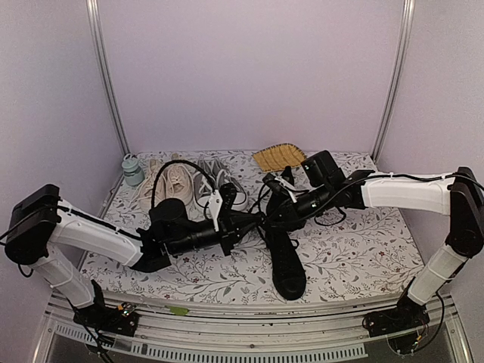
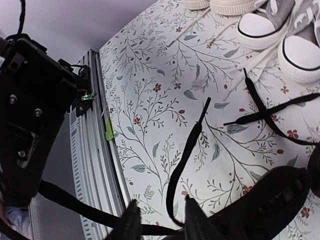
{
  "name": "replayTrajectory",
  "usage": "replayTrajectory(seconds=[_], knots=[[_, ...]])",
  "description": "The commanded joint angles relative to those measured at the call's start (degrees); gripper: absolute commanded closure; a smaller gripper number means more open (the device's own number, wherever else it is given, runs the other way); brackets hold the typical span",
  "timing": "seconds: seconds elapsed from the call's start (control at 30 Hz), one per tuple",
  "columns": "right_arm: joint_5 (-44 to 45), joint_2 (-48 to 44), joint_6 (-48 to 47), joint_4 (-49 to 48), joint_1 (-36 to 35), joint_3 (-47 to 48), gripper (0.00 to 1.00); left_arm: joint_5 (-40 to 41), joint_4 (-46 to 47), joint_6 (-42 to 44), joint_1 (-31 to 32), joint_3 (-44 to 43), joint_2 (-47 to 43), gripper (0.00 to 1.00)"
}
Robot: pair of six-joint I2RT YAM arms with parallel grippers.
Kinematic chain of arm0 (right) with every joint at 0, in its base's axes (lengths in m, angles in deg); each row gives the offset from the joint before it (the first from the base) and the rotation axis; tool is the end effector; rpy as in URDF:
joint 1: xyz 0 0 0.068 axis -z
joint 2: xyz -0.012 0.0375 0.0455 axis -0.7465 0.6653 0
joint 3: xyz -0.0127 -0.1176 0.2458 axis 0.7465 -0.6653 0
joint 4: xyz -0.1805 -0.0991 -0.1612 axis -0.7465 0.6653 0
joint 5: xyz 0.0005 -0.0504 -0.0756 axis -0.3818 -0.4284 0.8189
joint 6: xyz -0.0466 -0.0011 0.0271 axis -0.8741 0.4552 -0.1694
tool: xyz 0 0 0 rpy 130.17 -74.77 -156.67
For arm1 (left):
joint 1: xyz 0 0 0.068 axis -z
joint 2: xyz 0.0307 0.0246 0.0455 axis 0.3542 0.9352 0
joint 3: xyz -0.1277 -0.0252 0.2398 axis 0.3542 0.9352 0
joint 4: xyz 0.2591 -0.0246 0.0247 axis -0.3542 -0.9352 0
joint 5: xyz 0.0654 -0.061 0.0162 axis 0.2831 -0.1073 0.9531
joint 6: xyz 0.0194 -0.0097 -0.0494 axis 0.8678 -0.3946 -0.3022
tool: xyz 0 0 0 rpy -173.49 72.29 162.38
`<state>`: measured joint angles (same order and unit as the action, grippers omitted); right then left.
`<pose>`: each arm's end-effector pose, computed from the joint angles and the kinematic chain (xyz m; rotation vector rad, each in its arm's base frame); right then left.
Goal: Tie the shoes
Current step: Place the shoelace at the center of the board.
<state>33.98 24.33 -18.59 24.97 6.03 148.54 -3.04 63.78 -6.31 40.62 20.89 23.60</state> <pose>0.2417 0.2500 0.2345 -1.1368 2.1780 1.1745 0.1499 -0.2832 0.2223 0.8289 1.4109 -1.0254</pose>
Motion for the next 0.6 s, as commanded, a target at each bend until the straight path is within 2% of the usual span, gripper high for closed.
replayTrajectory(seconds=[0.0,0.13,0.4,0.47,0.57], knots=[[-0.5,-2.58,-1.64,-0.33,-0.03,0.66,0.57,1.04,-5.28,-0.73,-0.48,-3.06,2.87,1.0],[4.1,-7.05,-2.82,1.15,0.09,-0.59,0.44,1.23,-9.74,-1.41,-0.89,-5.86,4.25,1.0],[17.12,-16.72,-5.66,7.25,1.54,-3.25,0.41,1.62,-14.05,-3.0,-1.48,-7.71,4.24,1.0],[14.55,-17.59,-5.64,6.44,0.75,-3.16,0.41,2.21,-16.04,-2.91,-1.42,-8.92,4.7,1.0],[10.32,-18.21,-6.6,-0.47,-2.63,-5.97,0.39,2.86,-16.81,-2.76,-1.44,-9.48,5.09,1.0]])
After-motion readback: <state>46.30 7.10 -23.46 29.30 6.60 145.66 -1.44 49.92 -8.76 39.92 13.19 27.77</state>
